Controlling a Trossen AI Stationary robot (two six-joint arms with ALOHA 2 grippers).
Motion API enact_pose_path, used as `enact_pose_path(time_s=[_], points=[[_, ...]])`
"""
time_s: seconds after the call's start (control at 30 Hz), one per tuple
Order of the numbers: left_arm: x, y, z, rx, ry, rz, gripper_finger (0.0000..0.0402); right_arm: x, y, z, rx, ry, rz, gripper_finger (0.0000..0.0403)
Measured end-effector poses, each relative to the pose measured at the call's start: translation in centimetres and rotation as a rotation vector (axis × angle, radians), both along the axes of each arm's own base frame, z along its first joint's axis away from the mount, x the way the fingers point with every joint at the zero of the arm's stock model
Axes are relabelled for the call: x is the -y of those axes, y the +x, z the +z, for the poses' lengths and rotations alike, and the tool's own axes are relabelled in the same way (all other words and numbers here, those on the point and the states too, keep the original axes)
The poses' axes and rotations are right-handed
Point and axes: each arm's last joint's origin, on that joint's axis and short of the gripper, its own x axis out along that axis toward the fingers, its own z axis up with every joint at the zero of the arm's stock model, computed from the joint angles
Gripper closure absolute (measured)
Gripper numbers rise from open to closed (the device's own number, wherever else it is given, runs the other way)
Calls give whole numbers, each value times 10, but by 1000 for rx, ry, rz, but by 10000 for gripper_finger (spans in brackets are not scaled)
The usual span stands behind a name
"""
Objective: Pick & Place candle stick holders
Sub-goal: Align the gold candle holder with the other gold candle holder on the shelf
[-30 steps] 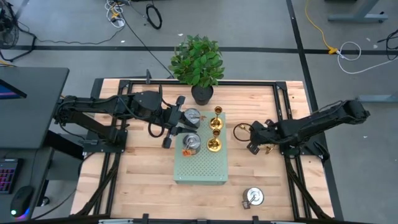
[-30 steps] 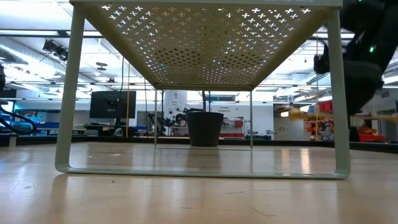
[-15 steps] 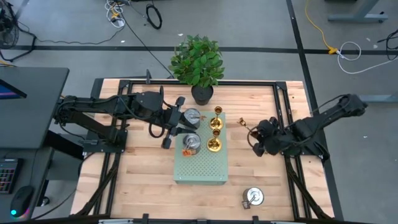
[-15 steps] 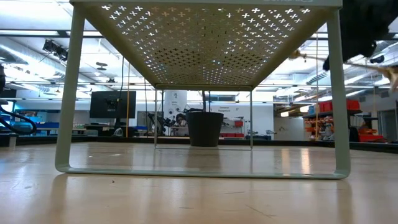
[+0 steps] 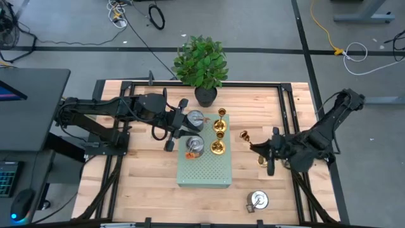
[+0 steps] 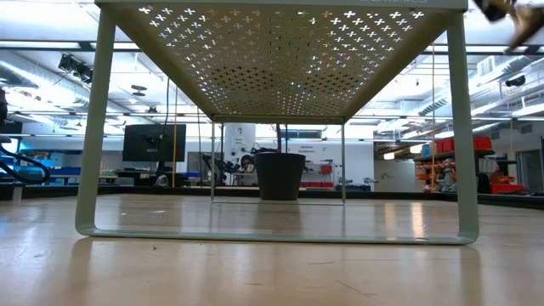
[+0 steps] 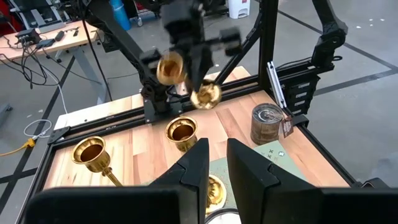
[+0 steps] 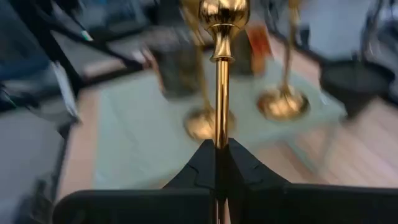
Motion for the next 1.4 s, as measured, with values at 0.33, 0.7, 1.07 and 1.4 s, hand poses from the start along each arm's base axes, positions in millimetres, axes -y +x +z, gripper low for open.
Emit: enact_pose_path(time_s=[0.33,0.7,1.07,1.4], points=[[0,0,0,1,0,0,335,-40,11,-2,257,-142,29,397],[0,0,0,2,0,0,335,-68,42,-29,465,-233,39,397],[0,0,0,2,0,0,335,-76,74,-54,657,-327,128,397],[0,0,0,2,0,0,335,-65,98,-75,720,-352,193,397]])
